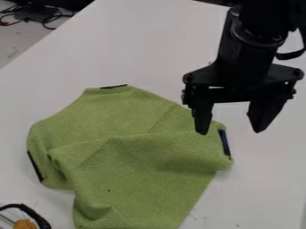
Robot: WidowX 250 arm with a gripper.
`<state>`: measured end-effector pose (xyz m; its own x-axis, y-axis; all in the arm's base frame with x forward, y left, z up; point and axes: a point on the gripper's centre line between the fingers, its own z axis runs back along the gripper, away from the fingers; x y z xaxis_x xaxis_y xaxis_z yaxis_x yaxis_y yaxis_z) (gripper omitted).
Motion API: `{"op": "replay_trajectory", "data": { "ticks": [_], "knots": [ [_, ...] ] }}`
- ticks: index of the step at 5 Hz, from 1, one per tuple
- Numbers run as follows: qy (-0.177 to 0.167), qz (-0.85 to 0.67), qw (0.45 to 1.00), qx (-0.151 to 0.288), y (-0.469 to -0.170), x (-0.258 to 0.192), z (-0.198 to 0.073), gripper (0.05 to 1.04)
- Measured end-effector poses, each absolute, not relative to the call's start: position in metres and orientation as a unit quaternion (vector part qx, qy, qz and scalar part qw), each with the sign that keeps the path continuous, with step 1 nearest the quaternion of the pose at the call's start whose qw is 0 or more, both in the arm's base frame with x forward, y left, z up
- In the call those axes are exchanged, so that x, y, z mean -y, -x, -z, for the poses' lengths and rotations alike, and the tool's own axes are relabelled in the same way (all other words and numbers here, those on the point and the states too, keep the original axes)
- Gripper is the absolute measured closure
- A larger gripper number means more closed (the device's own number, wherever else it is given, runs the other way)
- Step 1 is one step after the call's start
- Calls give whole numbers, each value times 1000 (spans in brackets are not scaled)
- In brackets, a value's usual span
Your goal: Unfold the cloth from bottom to top
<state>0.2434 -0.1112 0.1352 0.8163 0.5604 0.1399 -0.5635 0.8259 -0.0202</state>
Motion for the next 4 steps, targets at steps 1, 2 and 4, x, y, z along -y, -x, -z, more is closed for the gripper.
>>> {"op": "replay_trajectory", "data": {
  "ticks": [1, 2, 4],
  "knots": [
    [-19, -293, 954, 59, -242, 111, -128, 83],
    [-11, -295, 954, 58, -247, 101, -121, 84],
    [-10, -307, 951, 37, -266, 47, -104, 83]
  ]
}}
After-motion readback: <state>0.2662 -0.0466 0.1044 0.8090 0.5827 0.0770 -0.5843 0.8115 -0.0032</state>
